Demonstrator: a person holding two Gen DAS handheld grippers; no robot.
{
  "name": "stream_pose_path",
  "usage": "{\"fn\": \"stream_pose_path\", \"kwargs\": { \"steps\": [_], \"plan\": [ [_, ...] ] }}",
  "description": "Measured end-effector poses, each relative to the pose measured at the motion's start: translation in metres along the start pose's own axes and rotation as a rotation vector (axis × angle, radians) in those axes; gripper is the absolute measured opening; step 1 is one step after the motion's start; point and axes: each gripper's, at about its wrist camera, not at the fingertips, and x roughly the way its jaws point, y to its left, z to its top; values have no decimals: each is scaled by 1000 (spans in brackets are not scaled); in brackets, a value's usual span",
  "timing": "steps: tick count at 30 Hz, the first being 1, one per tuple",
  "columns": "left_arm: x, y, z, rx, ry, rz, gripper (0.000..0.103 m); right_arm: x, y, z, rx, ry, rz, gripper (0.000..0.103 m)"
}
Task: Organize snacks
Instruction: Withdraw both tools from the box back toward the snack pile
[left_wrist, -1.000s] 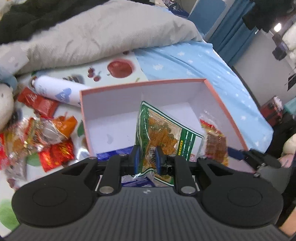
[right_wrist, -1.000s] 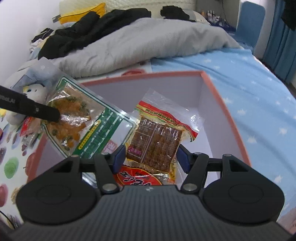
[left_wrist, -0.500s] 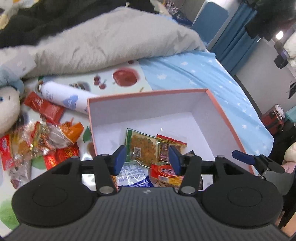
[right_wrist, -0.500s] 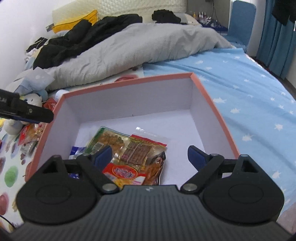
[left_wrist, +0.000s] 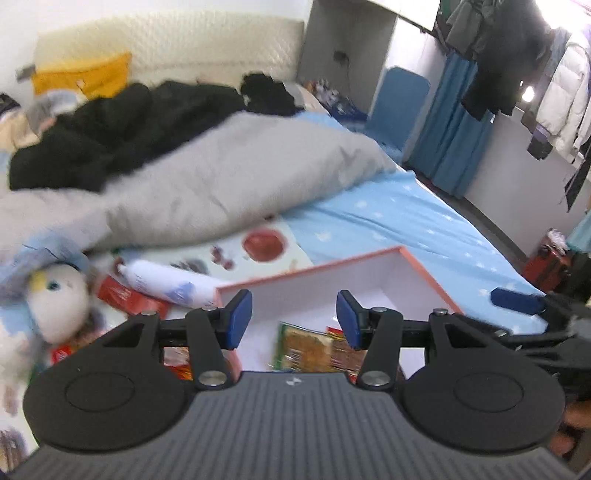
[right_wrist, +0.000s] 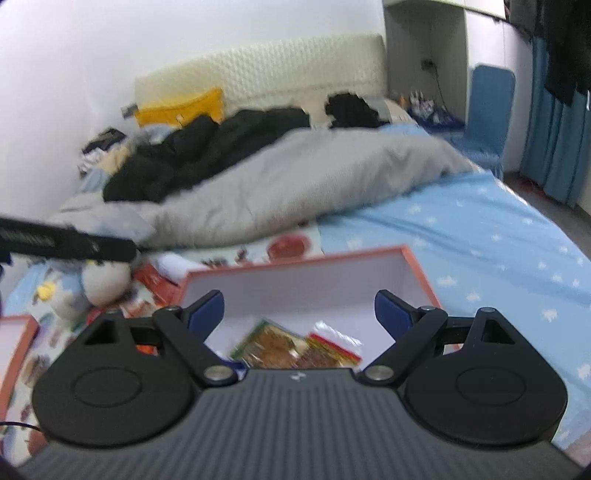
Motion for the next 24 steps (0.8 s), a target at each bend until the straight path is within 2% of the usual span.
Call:
{"fn": "stream_pose_path", "kwargs": {
  "steps": [7, 13, 19, 24],
  "plan": [
    [-40, 20, -16, -10, -80, 19, 57, -20, 28, 7, -16, -73, 42, 90],
    [-72, 42, -33, -37, -137, 49, 57, -33, 59, -3, -59, -117, 83, 90],
    [-107, 50, -52, -17, -179, 90, 57, -43, 89, -17, -77, -131, 121, 90],
    [-132, 60, -74, -39, -200, 92, 57, -52, 110, -29, -94, -136, 156, 90]
  ]
}}
